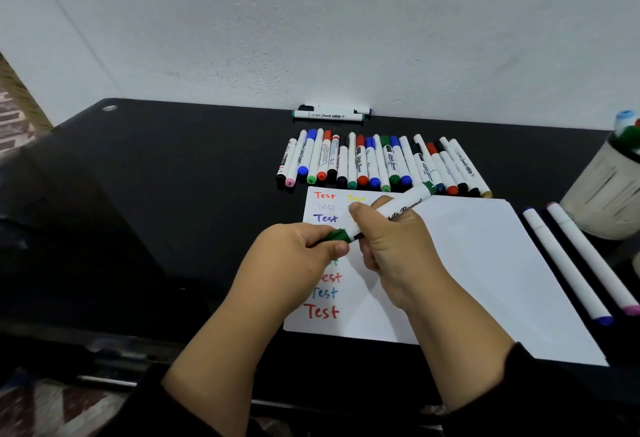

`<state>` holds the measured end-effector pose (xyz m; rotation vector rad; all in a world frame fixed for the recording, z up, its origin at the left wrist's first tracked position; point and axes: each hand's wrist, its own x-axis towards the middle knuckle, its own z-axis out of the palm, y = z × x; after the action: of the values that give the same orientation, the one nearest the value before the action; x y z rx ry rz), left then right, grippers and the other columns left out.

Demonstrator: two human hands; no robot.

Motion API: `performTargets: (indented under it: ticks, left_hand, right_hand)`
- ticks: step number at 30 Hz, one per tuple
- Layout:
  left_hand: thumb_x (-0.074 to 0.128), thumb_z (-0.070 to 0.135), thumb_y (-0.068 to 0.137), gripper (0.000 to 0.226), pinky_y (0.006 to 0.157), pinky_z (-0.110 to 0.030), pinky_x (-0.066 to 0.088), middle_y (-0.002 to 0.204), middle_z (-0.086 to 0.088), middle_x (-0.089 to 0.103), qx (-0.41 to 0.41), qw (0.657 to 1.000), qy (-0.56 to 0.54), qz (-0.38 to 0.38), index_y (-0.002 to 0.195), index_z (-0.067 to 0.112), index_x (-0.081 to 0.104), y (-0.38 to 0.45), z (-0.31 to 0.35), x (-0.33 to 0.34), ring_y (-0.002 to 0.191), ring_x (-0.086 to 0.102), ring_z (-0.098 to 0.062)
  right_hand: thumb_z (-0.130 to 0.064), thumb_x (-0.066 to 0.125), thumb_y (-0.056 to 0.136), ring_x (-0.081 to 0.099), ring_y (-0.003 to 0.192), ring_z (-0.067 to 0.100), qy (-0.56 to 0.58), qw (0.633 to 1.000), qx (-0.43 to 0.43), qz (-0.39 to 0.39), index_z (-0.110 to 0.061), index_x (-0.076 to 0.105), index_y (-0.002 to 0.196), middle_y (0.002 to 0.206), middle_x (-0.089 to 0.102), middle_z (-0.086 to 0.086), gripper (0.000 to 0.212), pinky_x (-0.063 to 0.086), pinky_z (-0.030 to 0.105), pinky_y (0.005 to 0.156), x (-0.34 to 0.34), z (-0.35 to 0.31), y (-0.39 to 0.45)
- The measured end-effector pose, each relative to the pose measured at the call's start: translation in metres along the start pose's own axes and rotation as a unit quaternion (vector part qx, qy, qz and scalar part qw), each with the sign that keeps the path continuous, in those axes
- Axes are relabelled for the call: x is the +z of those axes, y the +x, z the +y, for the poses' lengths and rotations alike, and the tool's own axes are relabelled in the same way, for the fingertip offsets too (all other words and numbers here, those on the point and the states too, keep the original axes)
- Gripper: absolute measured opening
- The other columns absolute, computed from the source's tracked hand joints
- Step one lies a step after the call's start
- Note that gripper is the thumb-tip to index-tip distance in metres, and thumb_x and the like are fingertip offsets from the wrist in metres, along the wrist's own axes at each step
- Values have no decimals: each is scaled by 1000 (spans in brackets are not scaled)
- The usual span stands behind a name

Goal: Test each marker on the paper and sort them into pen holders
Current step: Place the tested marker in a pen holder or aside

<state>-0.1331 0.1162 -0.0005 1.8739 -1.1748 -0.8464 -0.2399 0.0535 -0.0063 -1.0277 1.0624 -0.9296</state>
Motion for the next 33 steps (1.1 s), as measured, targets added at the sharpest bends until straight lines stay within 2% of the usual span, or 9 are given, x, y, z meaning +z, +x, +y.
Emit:
performTargets:
  ticks: [7, 12, 15, 19, 23, 26, 29, 31, 33]
  left_hand:
    - [62, 34, 87, 30, 55, -10, 32, 75, 25, 48, -8, 999, 36, 28, 117, 34, 62, 5, 2, -3, 68, 46, 5]
    - [61, 36, 87, 28, 59, -13, 34, 78, 27, 51, -10, 997, 58, 50, 115, 36, 63, 4, -2, -11, 74, 49, 5]
    - [61, 39, 87, 24, 57, -17, 40, 80, 25, 56, -15, 996, 78, 52, 111, 38, 64, 1, -4, -16, 68, 54, -1]
    - [62, 41, 86, 18, 55, -18, 40, 79, 22, 61, -10, 996, 73, 51, 103, 39, 66, -1, -2, -19, 63, 54, -1]
    - [63, 41, 85, 2, 63, -26, 49, 81, 14, 66, 7, 999, 48, 20, 83, 42, 63, -5, 9, -13, 71, 59, -5]
    - [65, 39, 84, 6, 71, -31, 53, 85, 7, 69, 29, 999, 13, 2, 78, 42, 65, -8, 21, -3, 84, 63, -14]
    - [62, 41, 85, 22, 62, -17, 44, 86, 21, 65, 52, 997, -50, -11, 106, 35, 68, -10, 33, 8, 81, 59, 0]
    - [57, 46, 87, 35, 73, -14, 38, 104, 25, 60, 72, 995, -72, -13, 120, 37, 60, -8, 41, 15, 91, 54, 6]
    - [53, 50, 88, 46, 90, -20, 35, 131, 18, 51, 88, 994, -59, -22, 132, 38, 48, 0, 46, 25, 116, 48, -3]
  right_hand:
    - [-33, 69, 85, 33, 43, 8, -33, 999, 10, -8, -16, 58, 65, 45, 43, -6, 28, 31, 20, 43, -5, -5, 1]
    - [-34, 72, 81, 48, 59, 8, -34, 999, -11, 37, -16, 54, 112, 76, 58, -1, 40, 40, 25, 59, -16, -10, 7]
    - [-23, 69, 86, 51, 69, 6, -155, 981, -93, 71, -27, 44, 122, 83, 57, -2, 44, 43, 19, 65, -28, -11, 6]
    - [-12, 61, 89, 43, 84, -1, -407, 869, -278, 45, -36, 52, 127, 108, 37, -9, 45, 34, 3, 69, -35, -6, 1]
    - [-17, 70, 85, 39, 115, 14, -525, 764, -375, 32, -29, 63, 122, 124, 39, 0, 40, 35, 20, 82, -37, -4, -2]
    - [-7, 79, 74, 55, 97, 32, -544, 715, -435, 54, -16, 72, 105, 112, 56, 15, 33, 44, 29, 65, -44, -10, -1]
    - [-3, 77, 75, 59, 89, 35, -539, 719, -432, 79, -11, 72, 102, 106, 58, 17, 28, 47, 31, 62, -64, -16, 0]
    - [-2, 72, 79, 58, 93, 30, -523, 741, -405, 118, -11, 71, 106, 111, 55, 15, 28, 43, 29, 67, -84, -24, 0]
    - [-1, 66, 84, 55, 91, 21, -499, 763, -383, 146, -11, 68, 111, 115, 51, 10, 29, 45, 26, 69, -104, -34, 0]
